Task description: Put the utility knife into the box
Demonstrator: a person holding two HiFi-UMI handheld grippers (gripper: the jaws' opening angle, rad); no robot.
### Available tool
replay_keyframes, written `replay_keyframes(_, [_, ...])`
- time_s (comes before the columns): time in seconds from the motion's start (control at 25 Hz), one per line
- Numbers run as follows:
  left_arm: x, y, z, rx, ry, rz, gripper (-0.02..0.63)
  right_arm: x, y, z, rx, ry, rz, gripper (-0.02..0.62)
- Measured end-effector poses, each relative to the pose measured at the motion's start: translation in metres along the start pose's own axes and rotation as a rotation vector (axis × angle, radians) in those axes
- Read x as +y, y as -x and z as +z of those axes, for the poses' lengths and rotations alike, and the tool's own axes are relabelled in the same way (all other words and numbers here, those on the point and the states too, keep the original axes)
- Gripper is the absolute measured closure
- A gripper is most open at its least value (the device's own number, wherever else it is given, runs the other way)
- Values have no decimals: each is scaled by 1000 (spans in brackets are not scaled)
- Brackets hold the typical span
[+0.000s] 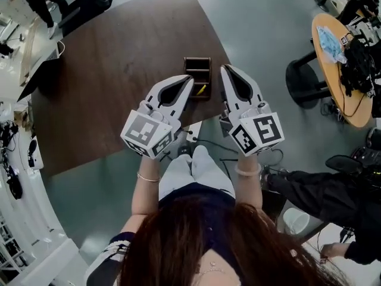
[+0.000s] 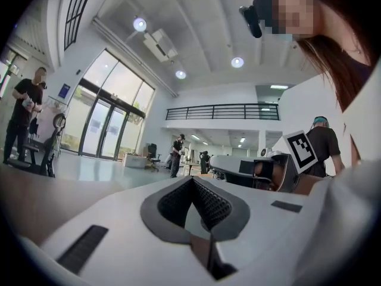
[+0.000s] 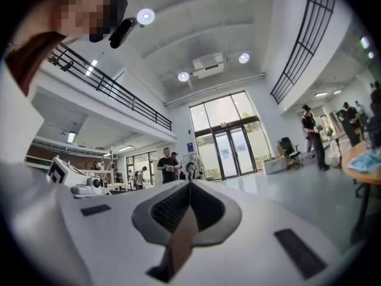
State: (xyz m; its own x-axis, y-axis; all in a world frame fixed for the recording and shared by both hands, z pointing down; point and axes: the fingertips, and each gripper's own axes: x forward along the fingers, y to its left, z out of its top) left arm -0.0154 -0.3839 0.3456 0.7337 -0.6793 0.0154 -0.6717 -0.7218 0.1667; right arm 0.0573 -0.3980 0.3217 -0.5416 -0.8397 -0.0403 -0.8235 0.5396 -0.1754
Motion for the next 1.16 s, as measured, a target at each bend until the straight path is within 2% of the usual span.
replay_keyframes(0.16, [-12, 3, 22, -24, -34, -5, 612, 13, 9, 25, -18, 50, 18, 580])
replay_keyframes(0.36, [-21, 9, 38, -45, -61, -10, 612, 23, 18, 38, -30, 80, 27, 580])
replay_keyframes(1.16, [-23, 15, 35, -35, -61, -3, 612, 27, 22, 32, -5, 105, 34, 580])
